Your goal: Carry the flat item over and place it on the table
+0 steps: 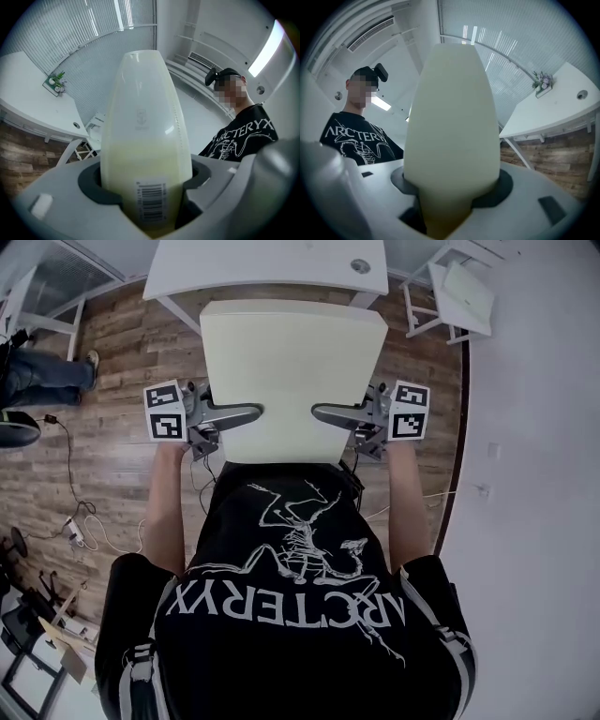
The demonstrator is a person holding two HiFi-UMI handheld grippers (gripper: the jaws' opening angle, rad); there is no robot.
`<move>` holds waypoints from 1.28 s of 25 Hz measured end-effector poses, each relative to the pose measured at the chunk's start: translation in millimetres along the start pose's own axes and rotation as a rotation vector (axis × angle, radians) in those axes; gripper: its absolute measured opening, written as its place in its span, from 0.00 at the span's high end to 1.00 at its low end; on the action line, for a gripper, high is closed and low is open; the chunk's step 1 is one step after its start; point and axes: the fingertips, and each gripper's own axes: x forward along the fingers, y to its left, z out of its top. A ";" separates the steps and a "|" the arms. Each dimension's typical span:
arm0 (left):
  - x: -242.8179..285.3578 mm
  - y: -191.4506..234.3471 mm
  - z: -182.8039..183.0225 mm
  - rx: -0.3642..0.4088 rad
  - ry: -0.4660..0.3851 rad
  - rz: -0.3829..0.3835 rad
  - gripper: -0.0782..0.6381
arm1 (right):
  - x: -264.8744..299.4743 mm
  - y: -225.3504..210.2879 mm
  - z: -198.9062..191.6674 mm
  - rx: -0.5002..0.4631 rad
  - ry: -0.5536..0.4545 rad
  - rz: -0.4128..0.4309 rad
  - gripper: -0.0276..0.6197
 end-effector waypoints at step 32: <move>-24.2 299.7 258.0 -0.079 0.033 -0.070 0.40 | 84.0 -291.8 246.4 0.078 -0.028 -0.080 0.54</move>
